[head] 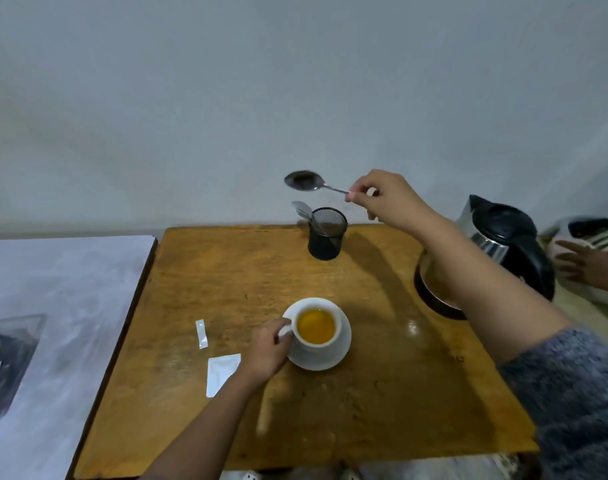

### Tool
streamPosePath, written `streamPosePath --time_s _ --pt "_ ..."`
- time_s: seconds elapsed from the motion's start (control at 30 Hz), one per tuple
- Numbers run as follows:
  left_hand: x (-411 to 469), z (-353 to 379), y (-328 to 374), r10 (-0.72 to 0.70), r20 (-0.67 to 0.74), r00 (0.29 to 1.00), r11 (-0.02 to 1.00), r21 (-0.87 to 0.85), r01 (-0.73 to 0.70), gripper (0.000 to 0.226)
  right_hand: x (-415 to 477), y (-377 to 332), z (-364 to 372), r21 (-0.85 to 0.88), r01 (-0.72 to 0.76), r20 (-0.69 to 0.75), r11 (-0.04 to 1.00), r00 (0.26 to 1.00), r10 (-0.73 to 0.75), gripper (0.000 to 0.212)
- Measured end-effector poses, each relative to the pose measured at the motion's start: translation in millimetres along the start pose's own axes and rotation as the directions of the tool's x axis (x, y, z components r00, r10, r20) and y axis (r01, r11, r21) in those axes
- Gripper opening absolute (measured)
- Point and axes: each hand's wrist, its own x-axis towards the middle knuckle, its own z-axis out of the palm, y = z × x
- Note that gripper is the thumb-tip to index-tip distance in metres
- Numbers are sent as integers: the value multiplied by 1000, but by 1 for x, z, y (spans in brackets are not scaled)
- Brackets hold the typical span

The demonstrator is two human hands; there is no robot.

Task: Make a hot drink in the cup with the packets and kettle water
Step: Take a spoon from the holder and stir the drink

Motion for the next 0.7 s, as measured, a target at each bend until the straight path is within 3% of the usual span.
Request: streamPosePath --time_s 0.13,0.3,0.4,0.5,0.63,0.7 --pt "-1 1 1 -29 -6 1000 1000 -10 29 24 -35 6 14 7 -167 204 986 966 162 14" --pt "-1 3 1 -73 -25 997 997 4 73 26 -63 19 33 202 -234 111 951 970 215 10" --pt "-1 4 1 -89 -23 996 996 -5 89 26 -76 23 39 361 -210 85 909 978 192 9" --pt "0 3 1 -101 -21 995 995 -16 101 25 -86 21 47 410 -165 89 897 986 140 9" --pt "0 2 1 -91 -4 996 995 -28 91 25 -96 17 67 186 -69 206 980 978 30 7" --pt "0 1 1 -106 11 994 993 -46 106 26 -101 20 78 46 82 310 996 946 -92 10"
